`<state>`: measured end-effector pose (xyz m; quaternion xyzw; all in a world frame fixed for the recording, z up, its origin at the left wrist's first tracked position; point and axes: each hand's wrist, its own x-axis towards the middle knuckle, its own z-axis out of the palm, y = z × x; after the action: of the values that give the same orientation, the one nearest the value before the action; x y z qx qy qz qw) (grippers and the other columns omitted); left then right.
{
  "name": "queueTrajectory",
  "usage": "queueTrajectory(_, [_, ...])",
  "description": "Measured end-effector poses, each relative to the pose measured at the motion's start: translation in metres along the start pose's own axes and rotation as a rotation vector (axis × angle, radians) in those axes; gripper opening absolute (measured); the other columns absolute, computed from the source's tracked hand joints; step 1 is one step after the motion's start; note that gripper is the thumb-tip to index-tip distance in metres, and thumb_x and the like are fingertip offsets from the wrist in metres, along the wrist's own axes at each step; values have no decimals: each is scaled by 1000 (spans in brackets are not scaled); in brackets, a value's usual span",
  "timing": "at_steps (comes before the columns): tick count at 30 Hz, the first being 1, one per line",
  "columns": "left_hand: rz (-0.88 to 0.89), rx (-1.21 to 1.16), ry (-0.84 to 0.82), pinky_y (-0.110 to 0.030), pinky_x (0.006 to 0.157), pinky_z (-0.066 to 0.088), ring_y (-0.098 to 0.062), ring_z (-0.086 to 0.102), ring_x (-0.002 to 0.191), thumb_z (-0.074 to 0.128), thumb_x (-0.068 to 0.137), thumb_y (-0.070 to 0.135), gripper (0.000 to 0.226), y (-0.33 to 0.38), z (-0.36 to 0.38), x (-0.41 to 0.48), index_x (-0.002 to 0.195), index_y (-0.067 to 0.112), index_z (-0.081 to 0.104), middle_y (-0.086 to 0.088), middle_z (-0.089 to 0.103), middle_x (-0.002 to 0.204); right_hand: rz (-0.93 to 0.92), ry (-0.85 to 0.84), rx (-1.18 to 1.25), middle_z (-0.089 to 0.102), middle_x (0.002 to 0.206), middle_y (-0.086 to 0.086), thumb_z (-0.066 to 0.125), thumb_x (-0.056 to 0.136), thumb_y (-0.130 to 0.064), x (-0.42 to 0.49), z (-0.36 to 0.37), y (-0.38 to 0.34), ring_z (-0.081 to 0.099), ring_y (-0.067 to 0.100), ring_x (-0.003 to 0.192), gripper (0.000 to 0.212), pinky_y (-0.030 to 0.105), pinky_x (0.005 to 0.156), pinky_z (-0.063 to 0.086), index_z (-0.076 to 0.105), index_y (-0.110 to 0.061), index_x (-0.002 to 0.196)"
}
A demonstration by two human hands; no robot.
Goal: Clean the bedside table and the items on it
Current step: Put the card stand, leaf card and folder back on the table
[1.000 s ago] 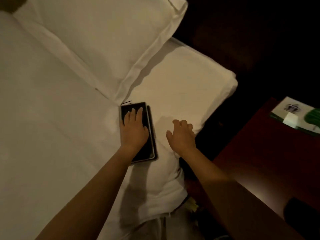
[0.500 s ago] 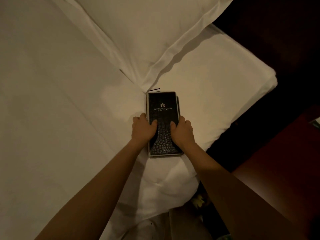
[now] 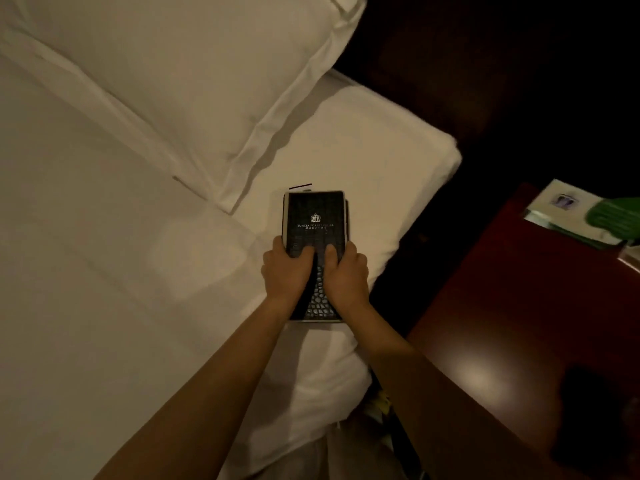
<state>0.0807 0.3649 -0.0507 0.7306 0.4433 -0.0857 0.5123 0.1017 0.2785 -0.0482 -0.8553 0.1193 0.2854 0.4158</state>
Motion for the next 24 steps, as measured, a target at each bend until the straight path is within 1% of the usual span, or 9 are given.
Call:
queueTrajectory(3, [78,0,-65,-48,84,55,-27,63,90,54,67,49,47,22,31,-16,104,20,53,-14,60,107,30,79,85,40,135,23,31,98,-39,1,-35,16,41,36,123,51,44,105,35,33,-8,139])
queueTrajectory(5, [132,14,-127,-47,84,55,-25,64,89,54,69,47,44,36,58,-29,104,21,54,-13,59,108,69,135,145,37,139,22,30,98,-39,1,-62,31,38,36,127,53,46,107,35,29,-10,142])
queueTrajectory(9, [214,86,-238,-40,86,52,-24,60,93,57,80,34,37,55,121,-58,113,17,51,-11,50,112,145,249,198,30,145,22,29,99,-39,-3,-117,70,31,36,133,56,48,110,30,20,-10,146])
queueTrajectory(12, [254,161,-316,-31,86,46,-19,54,98,57,81,35,51,57,163,-79,129,21,44,-5,45,116,204,301,237,29,146,22,29,99,-38,-10,-149,103,30,37,134,57,46,110,31,17,-8,146])
queueTrajectory(14, [254,220,-368,-36,92,47,-24,54,107,56,78,41,61,55,188,-89,133,20,40,-7,45,124,240,324,270,29,145,22,29,99,-38,-15,-166,123,30,37,133,57,47,109,32,17,-9,146])
queueTrajectory(16, [244,292,-401,-40,95,47,-29,53,112,55,80,41,62,53,208,-100,136,19,37,-11,41,131,273,348,298,29,145,21,28,99,-39,-18,-178,141,31,37,133,57,48,108,33,16,-9,146])
queueTrajectory(19, [278,362,-427,-39,92,48,-30,53,110,54,83,36,60,50,231,-111,138,19,35,-13,38,133,307,362,321,28,147,20,27,99,-40,-20,-190,163,26,36,135,58,49,110,30,15,-10,147])
queueTrajectory(24, [317,418,-449,-35,89,45,-31,48,120,53,85,35,67,43,250,-113,144,23,26,-12,32,140,321,338,342,27,148,19,27,99,-41,-16,-195,185,22,33,138,59,45,111,25,15,-8,147])
